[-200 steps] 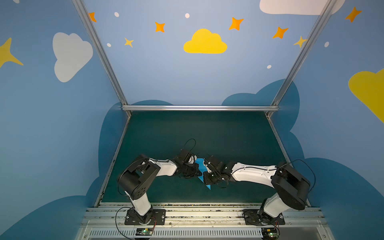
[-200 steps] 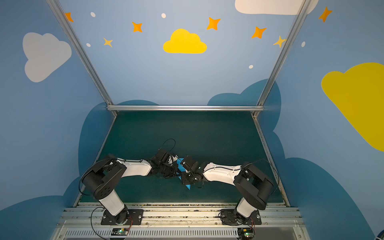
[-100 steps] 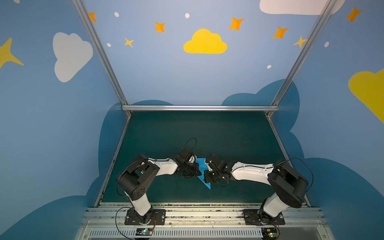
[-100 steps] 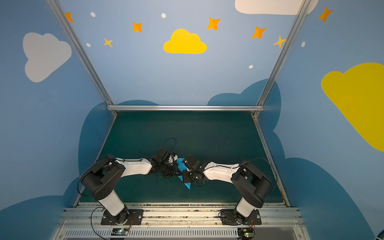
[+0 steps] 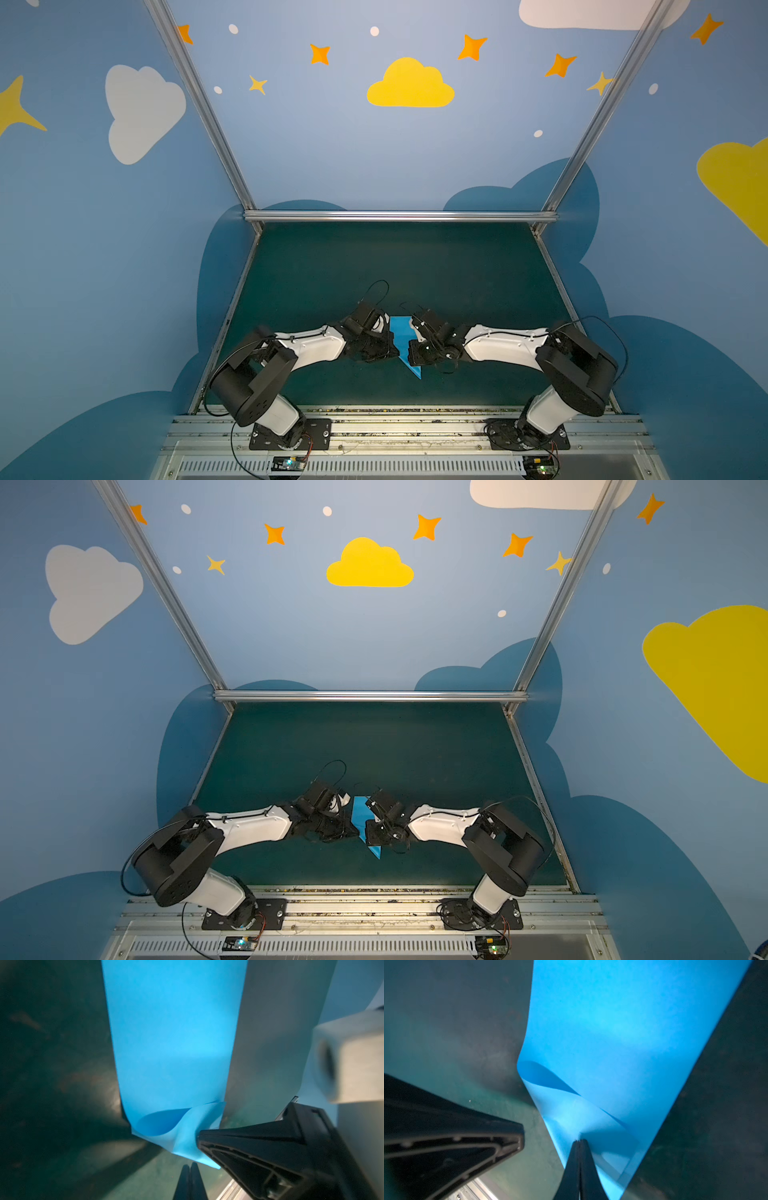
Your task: Fold a paper plane with a square sheet of paper (fold left side to right side)
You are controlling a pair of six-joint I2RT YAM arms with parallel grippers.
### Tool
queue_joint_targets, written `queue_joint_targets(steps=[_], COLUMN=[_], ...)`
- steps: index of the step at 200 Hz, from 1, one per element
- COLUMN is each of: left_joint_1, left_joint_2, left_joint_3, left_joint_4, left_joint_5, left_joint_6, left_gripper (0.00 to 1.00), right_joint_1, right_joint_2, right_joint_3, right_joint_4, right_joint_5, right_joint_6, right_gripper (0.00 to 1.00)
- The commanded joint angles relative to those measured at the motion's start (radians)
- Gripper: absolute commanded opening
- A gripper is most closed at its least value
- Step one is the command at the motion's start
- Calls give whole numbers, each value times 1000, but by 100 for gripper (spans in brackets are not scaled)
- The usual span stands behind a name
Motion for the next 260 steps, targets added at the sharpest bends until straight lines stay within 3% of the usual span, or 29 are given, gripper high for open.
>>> queue_joint_targets(steps=[1, 142, 204, 260], left_joint_1=[-4, -4, -4, -5], left_joint_2=[23, 138, 167, 156], left_joint_3=[7, 20, -31, -35], left_joint_4=[30, 76, 136, 125], left_joint_5=[-16, -44, -58, -63], left_joint_6=[-4, -2, -46, -41], left_gripper=[4, 4, 4, 4], right_joint_1=[-1, -3, 18, 49], right_joint_2=[56, 55, -44, -9], right_joint_3=[-46, -40, 32, 93], right_joint_4=[-33, -31, -84, -99], right_joint_5=[36, 26, -3, 15], right_joint_6=[4, 6, 11, 20], right_gripper=[0, 0, 0, 0])
